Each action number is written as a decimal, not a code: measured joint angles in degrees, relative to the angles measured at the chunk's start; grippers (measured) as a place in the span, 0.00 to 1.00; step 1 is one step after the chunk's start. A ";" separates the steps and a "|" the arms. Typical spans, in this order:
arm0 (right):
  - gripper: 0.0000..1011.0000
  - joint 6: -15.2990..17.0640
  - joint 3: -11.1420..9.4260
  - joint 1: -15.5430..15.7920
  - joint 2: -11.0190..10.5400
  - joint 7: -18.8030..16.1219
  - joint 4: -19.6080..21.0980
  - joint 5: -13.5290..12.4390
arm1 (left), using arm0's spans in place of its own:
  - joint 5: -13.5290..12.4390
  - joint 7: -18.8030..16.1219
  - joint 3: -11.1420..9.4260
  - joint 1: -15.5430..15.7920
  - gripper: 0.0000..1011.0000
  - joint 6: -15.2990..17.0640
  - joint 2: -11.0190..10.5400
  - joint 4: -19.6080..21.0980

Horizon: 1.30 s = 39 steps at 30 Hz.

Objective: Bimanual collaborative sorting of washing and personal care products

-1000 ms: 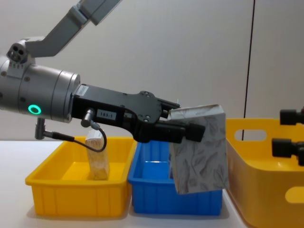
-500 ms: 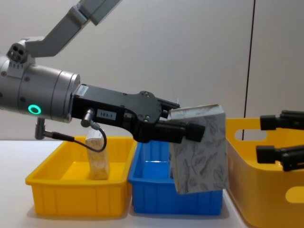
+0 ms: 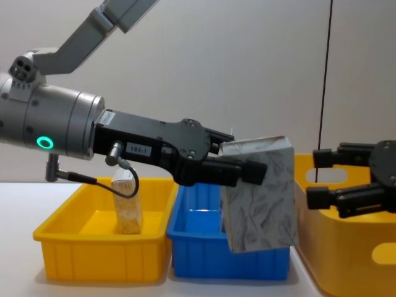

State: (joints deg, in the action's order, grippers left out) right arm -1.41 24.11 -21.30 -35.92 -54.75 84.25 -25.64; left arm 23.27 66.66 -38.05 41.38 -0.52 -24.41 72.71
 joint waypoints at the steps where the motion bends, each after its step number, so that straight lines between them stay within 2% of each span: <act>1: 0.99 0.04 0.27 -0.30 0.17 -0.10 -0.23 0.07 | 0.00 0.00 0.00 0.00 0.36 0.00 0.00 0.00; 21: 0.99 0.89 5.40 -4.38 3.19 -1.67 -3.83 1.90 | 0.00 0.00 0.00 0.00 0.36 0.00 0.00 0.00; 30: 0.99 1.10 6.92 -5.15 3.91 -1.72 -4.58 2.50 | 0.00 0.00 0.00 0.00 0.36 0.00 0.00 0.00; 34: 0.94 1.17 7.31 -5.37 4.13 -1.74 -4.79 2.66 | 0.00 0.00 0.00 0.00 0.36 0.00 0.00 0.01; 38: 0.86 1.23 7.61 -5.53 4.27 -1.75 -4.93 2.77 | 0.00 0.00 0.00 0.00 0.36 0.00 0.00 0.00; 39: 0.80 1.25 7.70 -5.59 4.32 -1.75 -4.99 2.82 | 0.00 0.00 0.00 0.00 0.36 0.00 0.00 0.00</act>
State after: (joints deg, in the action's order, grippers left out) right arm -0.16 31.81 -26.89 -31.60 -56.51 79.27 -22.82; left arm 23.27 66.66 -38.05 41.38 -0.52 -24.41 72.71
